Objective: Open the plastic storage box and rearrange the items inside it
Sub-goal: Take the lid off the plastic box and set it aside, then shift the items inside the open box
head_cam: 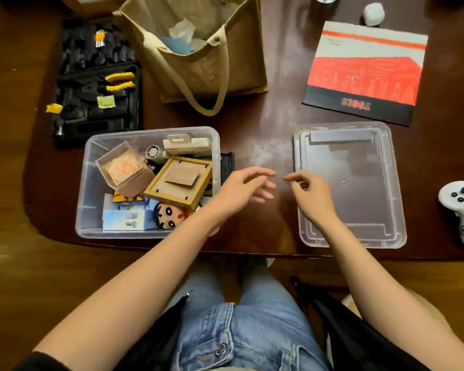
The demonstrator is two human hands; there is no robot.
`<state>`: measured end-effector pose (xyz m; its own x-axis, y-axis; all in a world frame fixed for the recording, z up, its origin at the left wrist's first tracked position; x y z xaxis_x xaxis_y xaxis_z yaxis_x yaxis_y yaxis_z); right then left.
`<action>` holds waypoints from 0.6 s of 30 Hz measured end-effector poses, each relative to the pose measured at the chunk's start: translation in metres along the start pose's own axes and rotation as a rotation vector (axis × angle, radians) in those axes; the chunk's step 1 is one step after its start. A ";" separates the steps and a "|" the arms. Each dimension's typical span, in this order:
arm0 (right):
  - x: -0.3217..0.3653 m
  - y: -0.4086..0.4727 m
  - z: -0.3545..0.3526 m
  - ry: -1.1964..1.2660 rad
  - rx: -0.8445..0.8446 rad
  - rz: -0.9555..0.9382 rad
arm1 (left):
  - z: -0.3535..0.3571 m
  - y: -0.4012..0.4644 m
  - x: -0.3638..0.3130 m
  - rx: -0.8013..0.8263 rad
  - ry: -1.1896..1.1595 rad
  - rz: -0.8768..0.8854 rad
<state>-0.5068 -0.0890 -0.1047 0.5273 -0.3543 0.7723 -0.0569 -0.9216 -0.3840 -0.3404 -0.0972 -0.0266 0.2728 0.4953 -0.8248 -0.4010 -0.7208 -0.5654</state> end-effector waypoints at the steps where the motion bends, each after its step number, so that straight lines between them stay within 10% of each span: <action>1: 0.014 0.004 0.009 0.016 0.016 -0.025 | -0.017 -0.008 0.000 -0.048 -0.052 0.020; 11: 0.132 0.017 0.094 0.026 0.027 -0.227 | -0.188 -0.079 0.043 -0.475 -0.125 0.066; 18: 0.109 0.033 0.090 0.099 -0.384 0.125 | -0.240 -0.078 0.061 -0.458 -0.008 0.064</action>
<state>-0.3746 -0.1435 -0.0790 0.4131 -0.4632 0.7841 -0.4376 -0.8560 -0.2752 -0.0827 -0.1276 -0.0330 0.2529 0.4447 -0.8592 0.0108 -0.8894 -0.4571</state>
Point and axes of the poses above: each hand's wrist, its own y-axis towards the middle knuckle, its own z-axis out of the palm, x = y × z, the point moved 2 cm from there along y, towards the middle knuckle, and after that the axes turned 7 degrees about x, right-handed, at the moved point
